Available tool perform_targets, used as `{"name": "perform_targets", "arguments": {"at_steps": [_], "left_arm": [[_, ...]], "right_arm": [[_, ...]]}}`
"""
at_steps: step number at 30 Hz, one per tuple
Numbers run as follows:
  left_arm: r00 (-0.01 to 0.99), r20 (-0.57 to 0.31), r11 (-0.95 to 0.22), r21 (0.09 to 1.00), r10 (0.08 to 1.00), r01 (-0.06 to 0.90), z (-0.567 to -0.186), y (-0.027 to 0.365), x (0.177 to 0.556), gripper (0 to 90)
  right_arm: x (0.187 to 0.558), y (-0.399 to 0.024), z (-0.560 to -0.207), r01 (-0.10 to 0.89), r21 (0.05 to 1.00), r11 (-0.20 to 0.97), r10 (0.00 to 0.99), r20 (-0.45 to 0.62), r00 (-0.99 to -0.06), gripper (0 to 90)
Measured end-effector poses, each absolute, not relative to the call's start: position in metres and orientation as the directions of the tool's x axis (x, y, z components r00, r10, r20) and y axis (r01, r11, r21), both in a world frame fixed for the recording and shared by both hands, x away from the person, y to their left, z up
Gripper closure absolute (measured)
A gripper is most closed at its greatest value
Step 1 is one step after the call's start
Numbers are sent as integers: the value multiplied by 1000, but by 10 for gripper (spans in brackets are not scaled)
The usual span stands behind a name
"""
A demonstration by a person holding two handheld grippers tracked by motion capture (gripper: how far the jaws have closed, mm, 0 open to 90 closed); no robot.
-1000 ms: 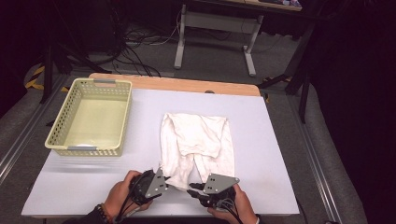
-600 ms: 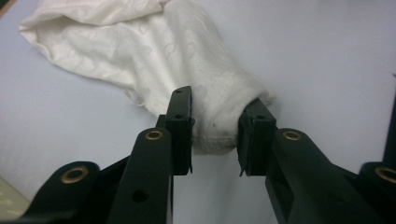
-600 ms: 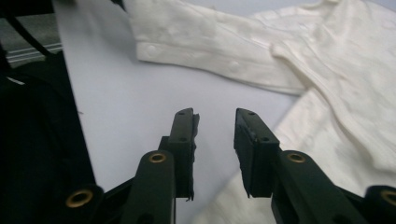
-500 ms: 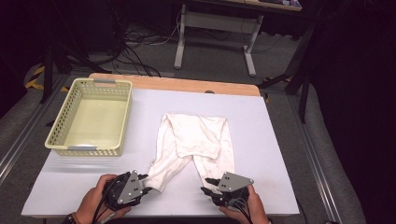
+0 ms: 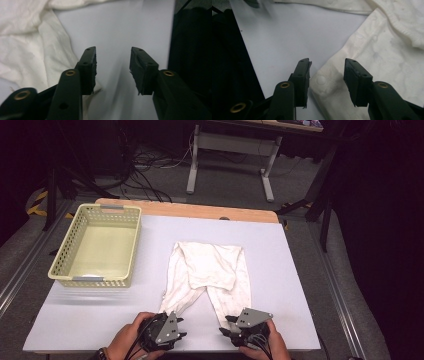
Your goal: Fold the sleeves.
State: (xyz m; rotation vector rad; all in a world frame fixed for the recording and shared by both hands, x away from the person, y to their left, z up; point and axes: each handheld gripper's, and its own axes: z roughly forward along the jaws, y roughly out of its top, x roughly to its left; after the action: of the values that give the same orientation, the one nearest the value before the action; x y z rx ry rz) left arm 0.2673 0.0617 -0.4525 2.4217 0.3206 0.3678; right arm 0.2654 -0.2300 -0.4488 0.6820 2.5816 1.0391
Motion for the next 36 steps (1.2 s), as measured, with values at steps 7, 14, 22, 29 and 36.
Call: {"name": "perform_targets", "arguments": {"at_steps": [7, 14, 22, 29, 36], "left_arm": [[897, 127, -697, 678, 423, 232, -458, 71, 277, 555], [869, 53, -639, 699, 493, 320, -461, 78, 291, 733], [887, 46, -643, 706, 459, 297, -459, 79, 290, 893], [916, 14, -594, 765, 400, 247, -448, 72, 277, 896], [942, -13, -580, 785, 334, 216, -447, 46, 269, 893]], "right_arm": [[267, -230, -455, 344, 692, 635, 519, -52, -853, 591], [270, -234, -455, 358, 703, 614, 536, -39, -843, 737], [268, -233, -453, 342, 708, 618, 528, -51, -848, 748], [265, -233, -445, 324, 741, 588, 518, -37, -855, 745], [261, -226, -446, 310, 736, 602, 502, -46, -864, 738]]}}
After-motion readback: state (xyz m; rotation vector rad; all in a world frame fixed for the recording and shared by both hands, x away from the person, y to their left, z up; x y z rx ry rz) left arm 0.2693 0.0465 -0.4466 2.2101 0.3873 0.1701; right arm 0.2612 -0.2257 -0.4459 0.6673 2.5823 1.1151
